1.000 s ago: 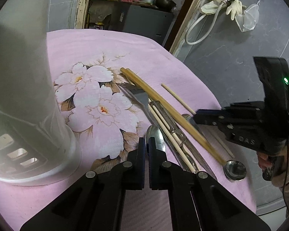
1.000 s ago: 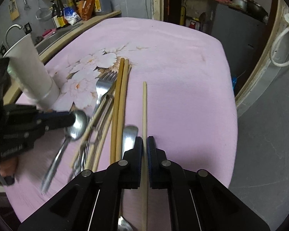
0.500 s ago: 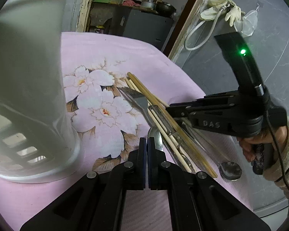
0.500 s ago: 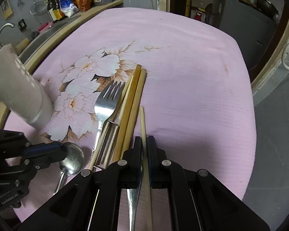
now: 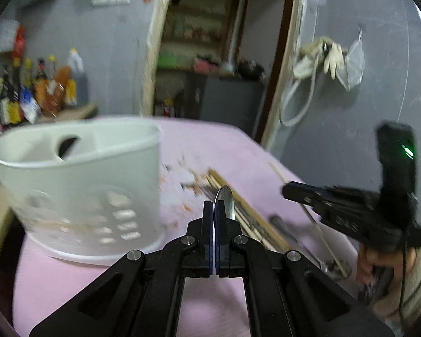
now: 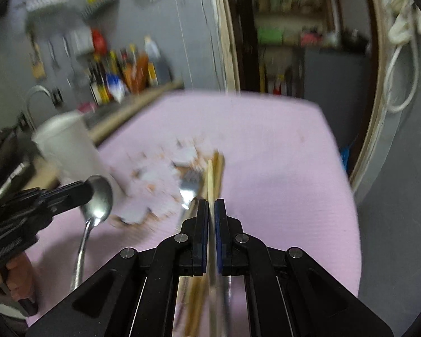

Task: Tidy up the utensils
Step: 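Lift the chopstick with the right gripper while the left gripper carries the spoon toward the basket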

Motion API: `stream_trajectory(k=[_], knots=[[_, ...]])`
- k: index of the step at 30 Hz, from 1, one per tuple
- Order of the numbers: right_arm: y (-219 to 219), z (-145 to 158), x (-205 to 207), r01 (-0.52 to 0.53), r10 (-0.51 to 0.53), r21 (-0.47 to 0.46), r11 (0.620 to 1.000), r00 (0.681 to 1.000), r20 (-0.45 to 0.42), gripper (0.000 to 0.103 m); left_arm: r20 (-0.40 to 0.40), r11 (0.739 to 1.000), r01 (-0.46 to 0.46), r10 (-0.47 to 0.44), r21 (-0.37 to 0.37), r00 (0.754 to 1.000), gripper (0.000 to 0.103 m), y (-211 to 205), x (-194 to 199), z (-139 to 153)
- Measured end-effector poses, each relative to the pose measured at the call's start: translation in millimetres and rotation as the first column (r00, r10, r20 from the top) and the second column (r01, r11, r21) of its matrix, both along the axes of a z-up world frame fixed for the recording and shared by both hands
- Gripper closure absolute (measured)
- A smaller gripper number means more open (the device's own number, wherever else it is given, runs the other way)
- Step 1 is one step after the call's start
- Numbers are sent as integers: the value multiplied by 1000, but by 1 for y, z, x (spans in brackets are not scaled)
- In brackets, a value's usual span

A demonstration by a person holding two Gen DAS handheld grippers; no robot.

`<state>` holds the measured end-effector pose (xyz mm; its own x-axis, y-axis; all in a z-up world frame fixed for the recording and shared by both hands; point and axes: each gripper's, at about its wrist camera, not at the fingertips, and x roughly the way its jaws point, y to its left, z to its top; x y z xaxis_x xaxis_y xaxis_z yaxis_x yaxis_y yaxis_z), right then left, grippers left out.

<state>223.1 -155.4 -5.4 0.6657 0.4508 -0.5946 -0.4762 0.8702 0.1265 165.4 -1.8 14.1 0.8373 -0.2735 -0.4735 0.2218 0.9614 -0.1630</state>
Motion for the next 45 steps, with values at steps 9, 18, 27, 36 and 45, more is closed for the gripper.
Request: stream_trajectory(k=[9, 18, 27, 36, 45], knots=[[26, 53, -57, -22, -33, 149, 989, 932, 362, 101, 202, 994, -107, 107, -8, 974, 103, 23, -32, 40], [85, 105, -56, -183, -25, 342, 922, 851, 524, 101, 337, 971, -240, 229, -9, 913, 103, 90, -44, 83], [148, 125, -17, -248, -48, 453, 856, 835, 549, 101, 383, 898, -434, 429, -80, 818, 103, 178, -28, 93], [153, 109, -12, -106, -199, 430, 897, 771, 605, 100, 443, 837, -546, 508, -48, 739, 103, 189, -5, 69], [152, 86, 2, -42, -229, 410, 911, 774, 590, 100, 434, 806, -589, 550, -52, 714, 103, 188, 9, 34]])
